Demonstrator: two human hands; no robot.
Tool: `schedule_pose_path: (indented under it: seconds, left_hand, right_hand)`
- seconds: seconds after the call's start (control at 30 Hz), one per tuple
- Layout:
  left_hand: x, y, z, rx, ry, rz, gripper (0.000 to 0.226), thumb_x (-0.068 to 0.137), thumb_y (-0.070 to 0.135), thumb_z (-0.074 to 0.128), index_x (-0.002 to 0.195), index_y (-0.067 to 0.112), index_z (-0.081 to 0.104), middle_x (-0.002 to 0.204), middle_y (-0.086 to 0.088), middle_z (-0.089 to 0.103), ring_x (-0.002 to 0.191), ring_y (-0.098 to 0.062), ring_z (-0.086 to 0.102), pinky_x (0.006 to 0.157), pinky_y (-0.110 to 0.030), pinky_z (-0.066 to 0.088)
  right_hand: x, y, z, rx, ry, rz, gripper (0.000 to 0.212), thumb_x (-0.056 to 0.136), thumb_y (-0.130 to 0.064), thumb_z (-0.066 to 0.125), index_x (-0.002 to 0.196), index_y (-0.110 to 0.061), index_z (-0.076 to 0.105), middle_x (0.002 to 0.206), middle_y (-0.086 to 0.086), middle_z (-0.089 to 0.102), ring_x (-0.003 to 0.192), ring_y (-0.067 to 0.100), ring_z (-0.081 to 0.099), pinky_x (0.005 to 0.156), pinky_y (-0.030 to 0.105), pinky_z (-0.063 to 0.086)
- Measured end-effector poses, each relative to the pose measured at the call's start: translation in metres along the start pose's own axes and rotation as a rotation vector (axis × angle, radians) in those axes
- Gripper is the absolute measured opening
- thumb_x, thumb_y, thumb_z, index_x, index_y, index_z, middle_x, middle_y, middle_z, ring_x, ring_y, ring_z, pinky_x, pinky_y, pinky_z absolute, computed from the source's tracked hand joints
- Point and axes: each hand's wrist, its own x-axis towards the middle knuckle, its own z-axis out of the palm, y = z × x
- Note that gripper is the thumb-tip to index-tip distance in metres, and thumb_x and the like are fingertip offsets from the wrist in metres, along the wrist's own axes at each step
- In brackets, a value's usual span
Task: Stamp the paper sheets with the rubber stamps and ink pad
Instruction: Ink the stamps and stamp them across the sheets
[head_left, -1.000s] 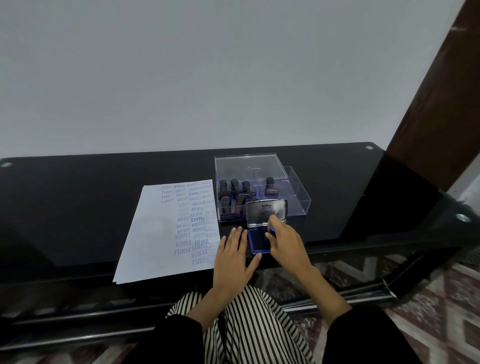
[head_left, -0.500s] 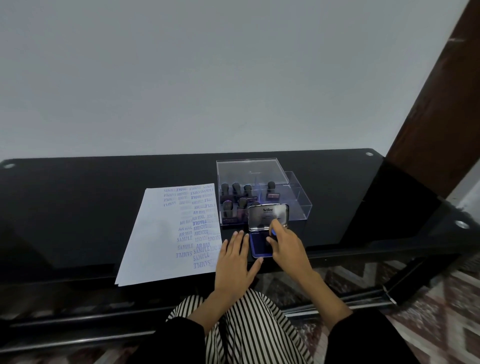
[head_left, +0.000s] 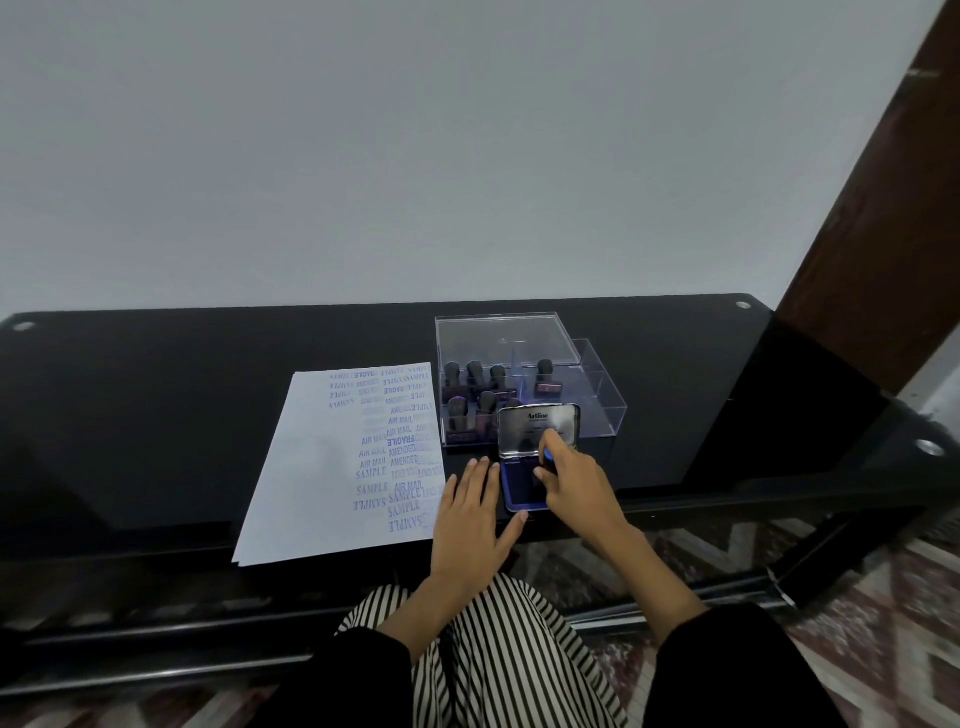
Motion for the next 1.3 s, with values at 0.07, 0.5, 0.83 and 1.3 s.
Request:
schedule_pose_path:
  seconds: [0.07,0.5,0.83,1.3]
  left_hand:
    - [0.000,0.000,-0.001,-0.019,-0.025,-0.003,0.076,0.096,0.055,0.003,0.122,0.013,0.061,0.125,-0.002,0.062,0.118,-0.015,0.058,0.106,-0.032,0.034]
    - [-0.002,0.002,-0.001,-0.045,0.030,0.053,0.112,0.065,0.073,-0.031,0.149,0.013,0.013,0.157,-0.005,0.015,0.146,-0.018,0.007,0.111,-0.032,-0.011]
    - [0.000,0.001,-0.008,-0.171,-0.028,0.059,0.108,0.067,0.077,-0.017,0.149,0.013,0.015,0.157,-0.004,0.012,0.146,-0.016,0.004,0.111,-0.029,-0.012]
    - [0.013,-0.094,-0.080,-0.587,0.363,0.017,0.023,0.095,0.017,0.046,0.113,0.014,0.060,0.115,0.007,0.059,0.104,0.003,0.050,0.094,-0.003,0.033]
  right_hand:
    - [0.002,-0.001,-0.001,-0.005,-0.012,0.005,0.014,0.092,-0.010,0.052,0.095,-0.012,0.038,0.075,0.010,0.056,0.069,0.026,0.055,0.057,0.036,0.044]
    - [-0.010,0.000,0.005,0.005,0.046,0.002,0.021,0.092,-0.010,0.052,0.089,-0.019,0.033,0.088,0.006,0.059,0.081,0.021,0.055,0.067,0.037,0.052]
    - [-0.012,-0.002,0.005,0.054,0.068,0.010,0.020,0.092,-0.012,0.052,0.092,-0.024,0.036,0.095,0.000,0.058,0.088,0.014,0.056,0.071,0.026,0.050]
    - [0.036,-0.080,0.014,0.260,0.105,-0.117,0.014,0.089,-0.015,0.058,0.085,-0.014,0.044,0.068,-0.006,0.052,0.063,0.011,0.053,0.057,0.023,0.044]
